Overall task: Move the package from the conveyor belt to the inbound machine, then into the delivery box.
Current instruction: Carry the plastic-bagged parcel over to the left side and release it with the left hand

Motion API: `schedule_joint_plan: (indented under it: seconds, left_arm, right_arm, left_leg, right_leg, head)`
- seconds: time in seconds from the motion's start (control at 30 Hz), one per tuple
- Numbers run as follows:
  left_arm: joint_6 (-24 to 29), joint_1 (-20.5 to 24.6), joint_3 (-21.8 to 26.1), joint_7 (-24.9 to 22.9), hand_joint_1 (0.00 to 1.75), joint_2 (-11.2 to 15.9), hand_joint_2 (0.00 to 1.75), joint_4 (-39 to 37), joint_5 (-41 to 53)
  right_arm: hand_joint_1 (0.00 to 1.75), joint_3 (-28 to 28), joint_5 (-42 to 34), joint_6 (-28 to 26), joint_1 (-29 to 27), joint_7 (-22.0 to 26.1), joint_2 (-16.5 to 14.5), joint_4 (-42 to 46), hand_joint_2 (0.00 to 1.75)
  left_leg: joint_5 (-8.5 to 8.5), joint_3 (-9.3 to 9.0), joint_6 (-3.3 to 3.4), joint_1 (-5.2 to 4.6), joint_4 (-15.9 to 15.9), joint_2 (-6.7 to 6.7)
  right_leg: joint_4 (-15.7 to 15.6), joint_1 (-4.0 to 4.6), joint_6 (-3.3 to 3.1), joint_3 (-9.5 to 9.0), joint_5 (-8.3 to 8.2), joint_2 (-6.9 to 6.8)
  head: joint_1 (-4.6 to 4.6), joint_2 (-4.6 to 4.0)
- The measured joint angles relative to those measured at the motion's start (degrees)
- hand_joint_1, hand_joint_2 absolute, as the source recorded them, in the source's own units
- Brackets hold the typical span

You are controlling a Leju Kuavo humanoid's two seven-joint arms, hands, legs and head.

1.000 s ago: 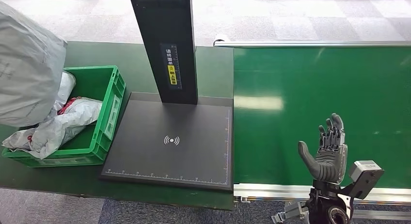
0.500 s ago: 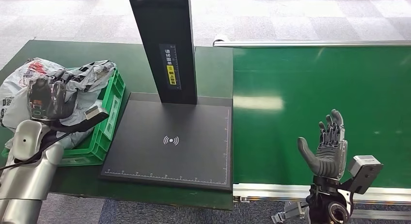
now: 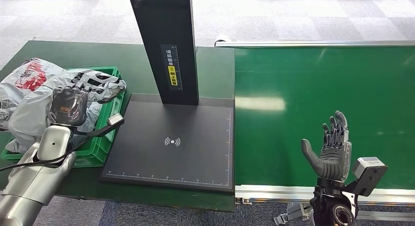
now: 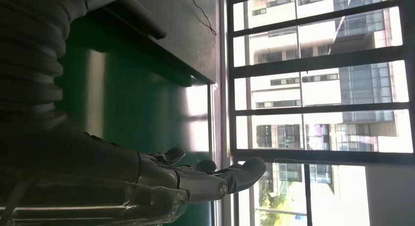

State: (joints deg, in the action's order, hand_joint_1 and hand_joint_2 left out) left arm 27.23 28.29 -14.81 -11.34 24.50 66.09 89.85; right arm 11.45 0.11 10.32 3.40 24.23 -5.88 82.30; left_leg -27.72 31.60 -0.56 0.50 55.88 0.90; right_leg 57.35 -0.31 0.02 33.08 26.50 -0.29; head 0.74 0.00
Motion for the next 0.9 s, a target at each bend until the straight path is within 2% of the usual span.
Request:
schedule_joint_plan:
  seconds: [0.13, 0.33, 0.43, 0.53, 0.63, 0.77, 0.8, 0.9]
  left_arm:
    - [-2.0, 0.2, -1.2, -1.0, 1.75, 1.2, 1.75, -2.8, 0.0]
    - [-0.5, 0.2, 1.0, 1.9, 1.68, 1.6, 1.75, -7.1, 0.0]
    - [-2.2, 0.7, 1.1, -0.1, 1.64, 1.7, 1.75, -7.6, 0.0]
    - [-4.8, 2.2, 0.7, -4.1, 1.51, 1.9, 1.75, -8.5, 0.0]
    - [-5.8, 4.0, 0.2, -7.2, 1.14, 2.4, 1.75, -10.3, 0.0]
    - [-5.9, 5.4, 0.2, -7.8, 0.11, 2.8, 1.75, -12.5, 0.0]
    - [-5.8, 5.5, 0.3, -7.8, 0.0, 2.8, 1.75, -12.8, 0.0]
    - [-5.5, 5.7, 1.5, -6.3, 0.0, 2.5, 1.75, -13.3, -0.3]
  right_arm:
    - [0.0, 0.0, 0.5, 0.4, -1.0, 0.0, 0.0, 0.1, 1.75]
    - [0.0, 0.2, 0.6, 0.6, -1.6, 0.0, 0.0, 0.1, 1.75]
    - [0.0, 0.3, 0.7, 0.6, -1.3, 0.0, 0.0, 0.1, 1.75]
    - [0.0, 0.3, 0.7, 0.5, -0.8, 0.0, 0.0, 0.1, 1.75]
    - [0.0, 0.3, 0.7, 0.2, -0.8, 0.0, 0.0, 0.1, 1.75]
    - [0.0, 0.5, 0.7, -0.4, -1.1, 0.0, 0.0, 0.1, 1.75]
    - [0.0, 0.5, 0.7, -0.5, -1.3, 0.0, 0.0, 0.1, 1.75]
    - [0.0, 0.6, 0.5, -0.7, -1.5, 0.0, 0.0, 0.1, 1.75]
  left_leg:
    - [0.0, 0.0, 0.0, 0.0, 0.0, 0.03]
    - [0.0, -0.02, 0.0, 0.03, 0.0, 0.05]
    - [0.0, -0.02, 0.0, 0.04, 0.0, 0.05]
    - [0.01, -0.03, 0.0, 0.04, 0.0, 0.07]
    - [0.01, -0.03, -0.01, 0.05, 0.0, 0.07]
    - [0.01, -0.03, -0.01, 0.06, 0.0, 0.08]
    - [0.0, -0.03, -0.01, 0.07, 0.0, 0.08]
    - [0.0, -0.03, -0.01, 0.07, 0.0, 0.09]
  right_leg:
    - [0.0, 0.0, 0.0, 0.0, 0.0, 0.02]
    - [0.0, 0.04, -0.01, -0.01, 0.0, 0.03]
    - [0.0, 0.04, -0.02, -0.02, -0.01, 0.03]
    - [0.0, 0.04, -0.05, -0.02, -0.03, 0.03]
    - [0.0, 0.06, -0.06, -0.01, -0.04, 0.04]
    - [0.0, 0.09, -0.06, -0.01, -0.04, 0.05]
    - [0.0, 0.09, -0.06, 0.0, -0.04, 0.05]
    - [0.0, 0.09, -0.06, 0.01, -0.04, 0.06]
  head:
    - [0.0, 0.0]
    - [0.0, 0.0]
    - [-0.01, 0.0]
    - [-0.01, 0.0]
    - [-0.01, 0.0]
    - [0.0, 0.0]
    - [0.0, 0.0]
    - [0.01, 0.0]
